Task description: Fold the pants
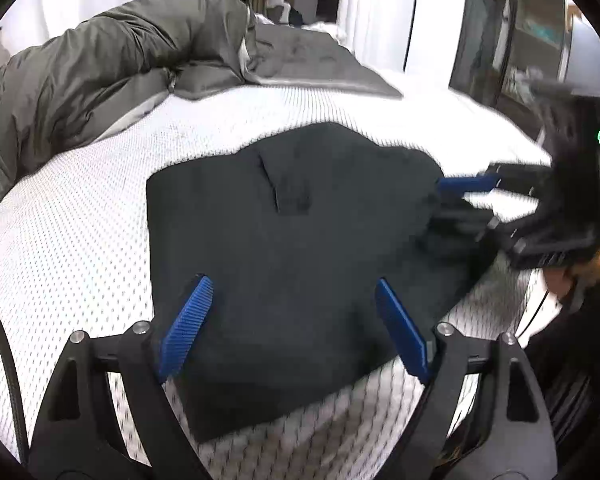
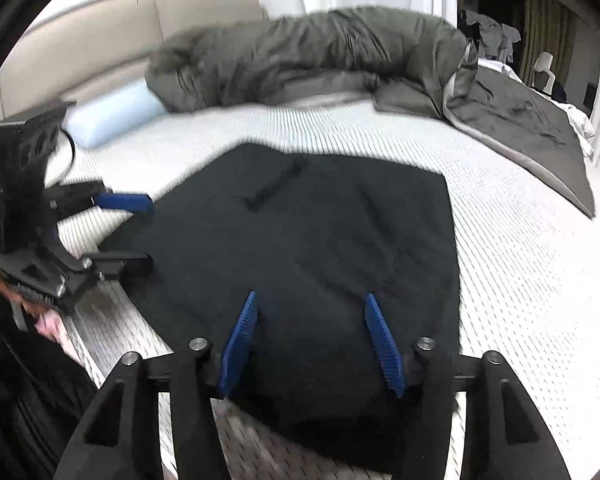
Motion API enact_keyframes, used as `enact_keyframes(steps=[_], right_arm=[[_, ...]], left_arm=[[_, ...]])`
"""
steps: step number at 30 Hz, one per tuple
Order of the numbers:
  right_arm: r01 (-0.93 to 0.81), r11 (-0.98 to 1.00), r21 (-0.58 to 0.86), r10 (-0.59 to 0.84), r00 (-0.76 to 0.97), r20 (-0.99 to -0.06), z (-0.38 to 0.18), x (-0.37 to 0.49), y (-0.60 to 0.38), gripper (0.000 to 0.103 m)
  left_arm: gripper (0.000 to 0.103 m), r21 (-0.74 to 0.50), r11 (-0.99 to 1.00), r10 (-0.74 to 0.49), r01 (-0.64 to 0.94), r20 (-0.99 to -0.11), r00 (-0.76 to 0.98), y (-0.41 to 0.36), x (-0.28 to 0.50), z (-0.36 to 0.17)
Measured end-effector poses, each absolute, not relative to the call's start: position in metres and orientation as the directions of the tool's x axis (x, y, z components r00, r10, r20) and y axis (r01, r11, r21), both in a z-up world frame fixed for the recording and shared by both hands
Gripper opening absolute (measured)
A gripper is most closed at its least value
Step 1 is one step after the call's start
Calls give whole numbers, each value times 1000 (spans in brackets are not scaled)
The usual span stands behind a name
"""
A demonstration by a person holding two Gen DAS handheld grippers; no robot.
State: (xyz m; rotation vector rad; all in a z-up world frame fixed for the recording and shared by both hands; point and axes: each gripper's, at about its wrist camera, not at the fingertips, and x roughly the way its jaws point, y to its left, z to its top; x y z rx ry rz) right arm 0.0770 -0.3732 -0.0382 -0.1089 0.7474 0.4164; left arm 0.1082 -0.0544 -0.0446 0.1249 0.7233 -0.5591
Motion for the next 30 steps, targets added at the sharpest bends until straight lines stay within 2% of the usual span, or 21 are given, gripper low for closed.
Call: enact_keyframes(steps=[4,7,12,15,17,19,22,25,28,30], right_arm=[[-399,917,8,275,618,-737,-52,115,-352,59],[-412,909,-65,219,603,-767,-62,116,-351,54],[-351,934,71,281,596,-752,-54,108,-389,54],[-352,936,27,256,624,-739,-46,104,-383,54],[-353,935,42,277,651,-707,-34,104,-380,54],[-348,936,52,286,669,-686,-25,112,-375,54],[-324,945,-45,194,666,-721,-28,136,-356,54],[-336,935,-117,118,604,-788,-57,161,-345,53],[-318,946,-62,145,585,-798,-63,166,-356,52],[-301,950,-87,117,596,-794,-59,161,-355,52]], left_arm=[[82,-68,870,-376,489,-733,567,-64,144,-63],[82,-76,866,-385,493,-731,563,-59,144,-67],[82,-110,881,-382,459,-738,556,-42,141,-67],[82,-127,888,-386,442,-728,567,-37,139,-54],[82,-167,879,-428,447,-688,586,-33,137,-41],[82,-154,873,-432,463,-683,589,-37,141,-35],[82,-92,883,-377,460,-723,579,-51,166,-39],[82,-114,879,-362,462,-791,493,-55,185,-62],[86,-127,879,-378,459,-773,510,-47,185,-65],[86,-127,880,-377,457,-773,511,-44,184,-64]])
